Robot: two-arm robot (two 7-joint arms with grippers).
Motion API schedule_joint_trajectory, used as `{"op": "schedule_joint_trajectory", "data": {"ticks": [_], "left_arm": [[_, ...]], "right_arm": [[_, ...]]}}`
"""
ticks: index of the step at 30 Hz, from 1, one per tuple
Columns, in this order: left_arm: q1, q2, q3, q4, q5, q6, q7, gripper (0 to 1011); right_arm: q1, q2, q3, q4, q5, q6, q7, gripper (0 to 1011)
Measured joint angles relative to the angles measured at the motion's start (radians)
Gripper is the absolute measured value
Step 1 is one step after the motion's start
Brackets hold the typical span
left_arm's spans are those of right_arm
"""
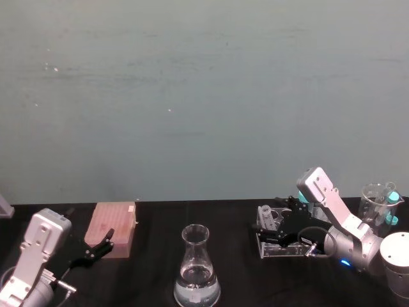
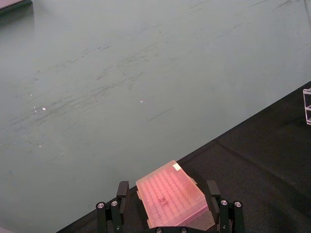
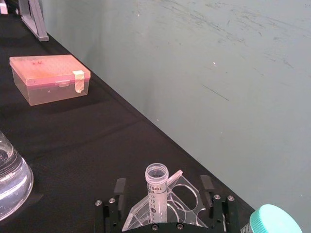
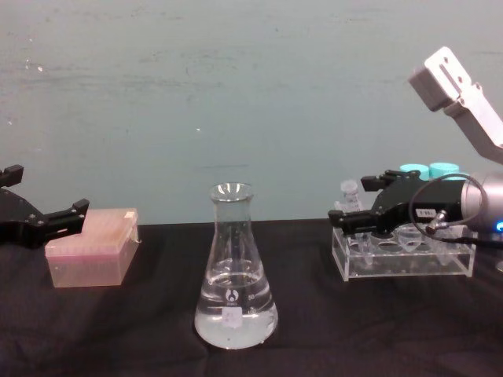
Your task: Pour the liquid from the test tube into the beaker using one hand.
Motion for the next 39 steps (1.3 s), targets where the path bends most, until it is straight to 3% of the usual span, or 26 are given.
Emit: {"op": "schedule_joint_trajectory", "data": {"ticks": [9, 17, 20, 24, 25, 39], "left_arm": [[0.000, 0.000, 0.000, 0.000, 0.000, 0.000, 0.000, 1000], [0.000, 0.000, 0.000, 0.000, 0.000, 0.000, 0.000, 1000], [0.000, 0.000, 0.000, 0.000, 0.000, 0.000, 0.000, 1000], [0.000, 0.000, 0.000, 0.000, 0.000, 0.000, 0.000, 1000], [0.000, 0.000, 0.000, 0.000, 0.000, 0.000, 0.000, 1000], [0.000, 0.000, 0.000, 0.000, 0.000, 0.000, 0.000, 1000]], "right_arm": [[0.000, 0.000, 0.000, 0.000, 0.000, 0.000, 0.000, 736], [0.000, 0.000, 0.000, 0.000, 0.000, 0.000, 0.000, 490], [0.000, 0.000, 0.000, 0.000, 0.000, 0.000, 0.000, 351], [0.000, 0.000, 0.000, 0.000, 0.000, 0.000, 0.000, 277], [0.000, 0.000, 0.000, 0.000, 0.000, 0.000, 0.000, 203], [-0.004, 0.003, 0.004, -0.012, 0.000, 0.000, 0.000, 199]]}}
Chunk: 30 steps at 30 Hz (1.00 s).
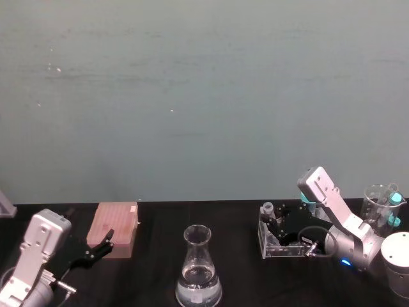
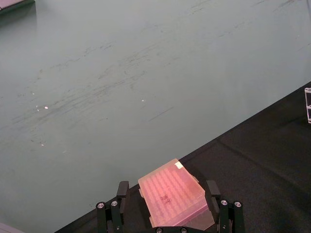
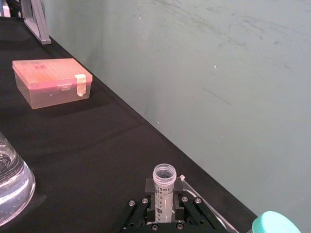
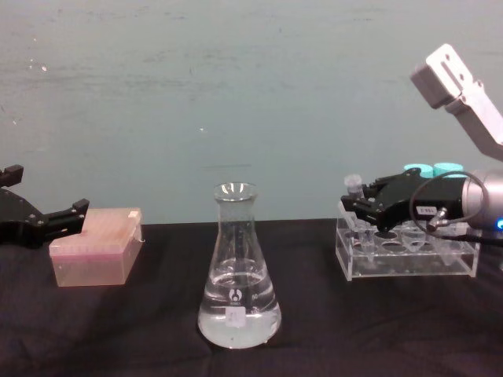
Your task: Pour the liquid from the test tube into the beaker using one hand.
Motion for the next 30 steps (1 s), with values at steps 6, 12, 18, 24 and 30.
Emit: {"op": "schedule_joint_trajectory", "data": {"ticks": [6, 12, 18, 24, 30], "left_arm": [[0.000, 0.000, 0.000, 0.000, 0.000, 0.000, 0.000, 1000], [0.000, 0.000, 0.000, 0.000, 0.000, 0.000, 0.000, 1000], [0.000, 0.000, 0.000, 0.000, 0.000, 0.000, 0.000, 1000], [0.000, 0.000, 0.000, 0.000, 0.000, 0.000, 0.000, 1000], [0.000, 0.000, 0.000, 0.000, 0.000, 0.000, 0.000, 1000]], "right_arm": [[-0.017, 0.012, 0.013, -0.051, 0.009, 0.011, 0.002, 199], [-0.038, 0.030, 0.031, -0.127, 0.030, 0.026, 0.005, 199], [-0.060, 0.047, 0.051, -0.207, 0.060, 0.039, 0.007, 199], [-0.079, 0.064, 0.060, -0.275, 0.077, 0.037, 0.004, 199], [-0.094, 0.078, 0.049, -0.315, 0.041, -0.015, -0.030, 199]]}}
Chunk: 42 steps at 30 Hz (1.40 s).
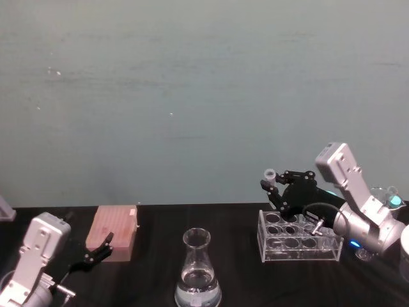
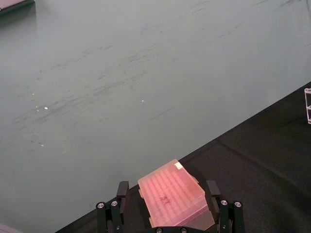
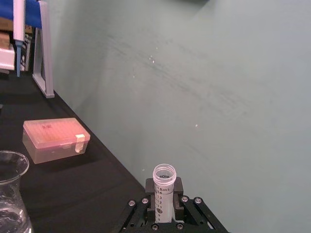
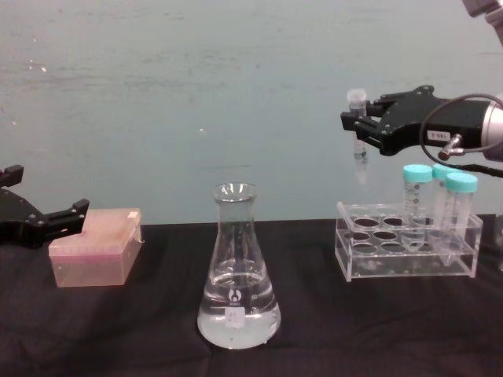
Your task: Pour the liquid from the test tube into the beaker using one hand.
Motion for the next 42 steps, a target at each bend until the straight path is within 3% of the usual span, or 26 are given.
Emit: {"op": "schedule_joint_trajectory", "data": {"ticks": [13, 25, 42], "left_arm": [[0.000, 0.000, 0.000, 0.000, 0.000, 0.000, 0.000, 1000], [0.000, 0.000, 0.000, 0.000, 0.000, 0.000, 0.000, 1000], [0.000, 0.000, 0.000, 0.000, 0.000, 0.000, 0.000, 1000]], "right_arm": [[-0.034, 0.013, -0.029, -0.075, -0.134, -0.091, -0.076, 199], [-0.038, -0.001, -0.055, -0.100, -0.172, -0.102, -0.065, 199], [-0.014, -0.024, -0.115, -0.093, -0.272, -0.129, -0.080, 199]]}}
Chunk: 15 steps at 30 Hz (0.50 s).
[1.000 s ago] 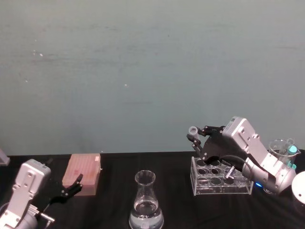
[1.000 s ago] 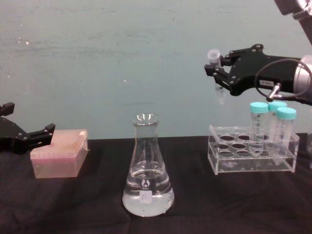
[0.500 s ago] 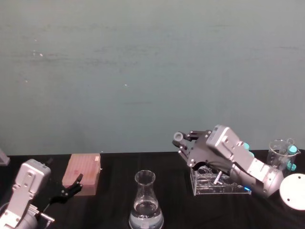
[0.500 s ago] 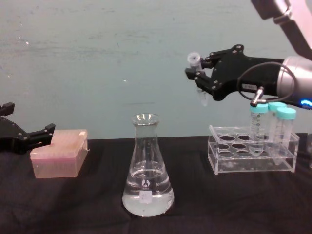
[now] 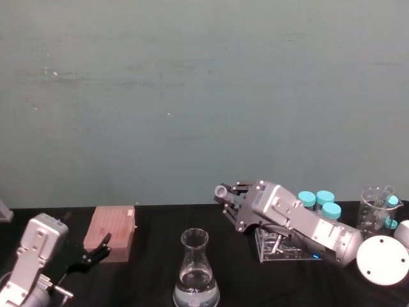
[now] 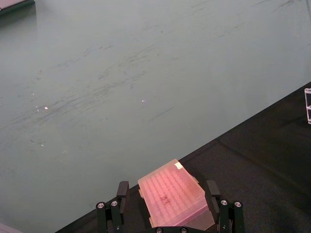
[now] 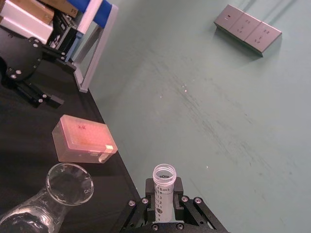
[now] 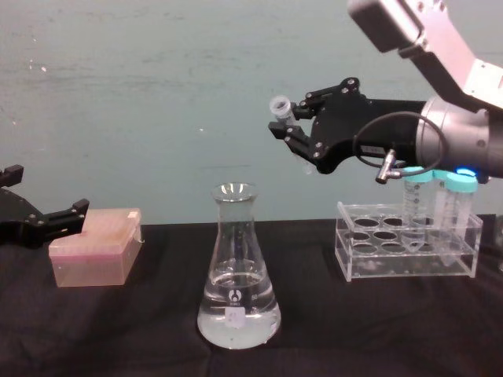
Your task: Pour the liquid from the test tube into the beaker using one hand.
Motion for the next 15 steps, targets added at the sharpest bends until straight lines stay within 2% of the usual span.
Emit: {"op": "schedule_joint_trajectory", "data": {"ticks": [6, 7, 10, 11, 15], "left_arm": [[0.000, 0.000, 0.000, 0.000, 0.000, 0.000, 0.000, 1000], [0.000, 0.000, 0.000, 0.000, 0.000, 0.000, 0.000, 1000], [0.000, 0.000, 0.000, 0.000, 0.000, 0.000, 0.000, 1000], [0.000, 0.000, 0.000, 0.000, 0.000, 0.000, 0.000, 1000], [0.000, 0.000, 0.000, 0.000, 0.000, 0.000, 0.000, 1000]], "right_arm": [[0.006, -0.003, -0.022, 0.003, -0.051, -0.014, -0.022, 199], [0.008, -0.004, -0.036, 0.003, -0.089, -0.025, -0.043, 199], [0.009, -0.005, -0.044, 0.005, -0.112, -0.033, -0.056, 199], [0.012, -0.005, -0.053, 0.009, -0.144, -0.044, -0.075, 199], [0.014, -0.006, -0.066, 0.012, -0.189, -0.061, -0.101, 199]]}}
